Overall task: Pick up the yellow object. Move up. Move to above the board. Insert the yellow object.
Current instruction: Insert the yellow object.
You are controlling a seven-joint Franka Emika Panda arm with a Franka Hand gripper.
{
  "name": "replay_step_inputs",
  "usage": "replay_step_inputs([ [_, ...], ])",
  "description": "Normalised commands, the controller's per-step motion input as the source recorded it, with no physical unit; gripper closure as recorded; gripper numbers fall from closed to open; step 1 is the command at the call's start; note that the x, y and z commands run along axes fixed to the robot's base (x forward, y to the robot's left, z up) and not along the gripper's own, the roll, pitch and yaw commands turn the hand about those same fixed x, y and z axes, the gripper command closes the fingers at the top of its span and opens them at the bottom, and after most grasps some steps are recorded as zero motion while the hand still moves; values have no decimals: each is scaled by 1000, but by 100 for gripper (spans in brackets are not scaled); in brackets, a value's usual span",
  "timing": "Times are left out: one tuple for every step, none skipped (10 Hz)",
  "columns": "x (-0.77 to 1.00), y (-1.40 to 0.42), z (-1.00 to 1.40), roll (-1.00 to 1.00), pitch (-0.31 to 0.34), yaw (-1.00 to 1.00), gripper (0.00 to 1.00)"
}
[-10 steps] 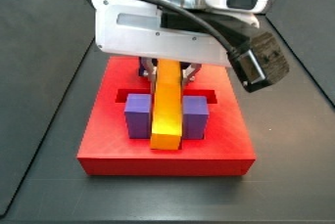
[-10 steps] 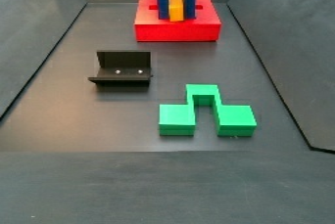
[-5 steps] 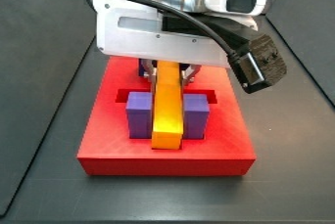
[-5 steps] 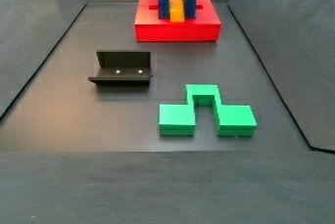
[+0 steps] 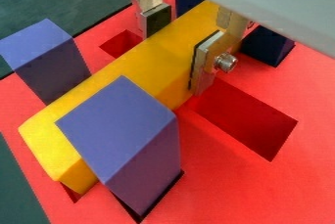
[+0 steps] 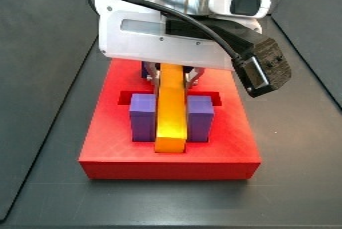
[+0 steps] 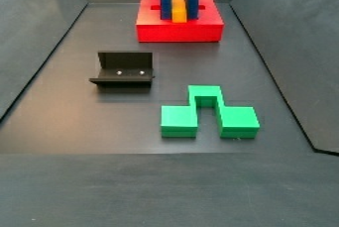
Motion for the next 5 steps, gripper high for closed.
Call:
replay_step_inputs([
  [-3, -26, -349, 94, 0, 0, 100],
  [0, -43, -134, 0, 0, 0, 100],
  [-6, -6, -20, 0, 0, 0, 100],
  [0, -43, 0, 0, 0, 0, 100],
  [0, -20, 0, 36, 0, 0, 100],
])
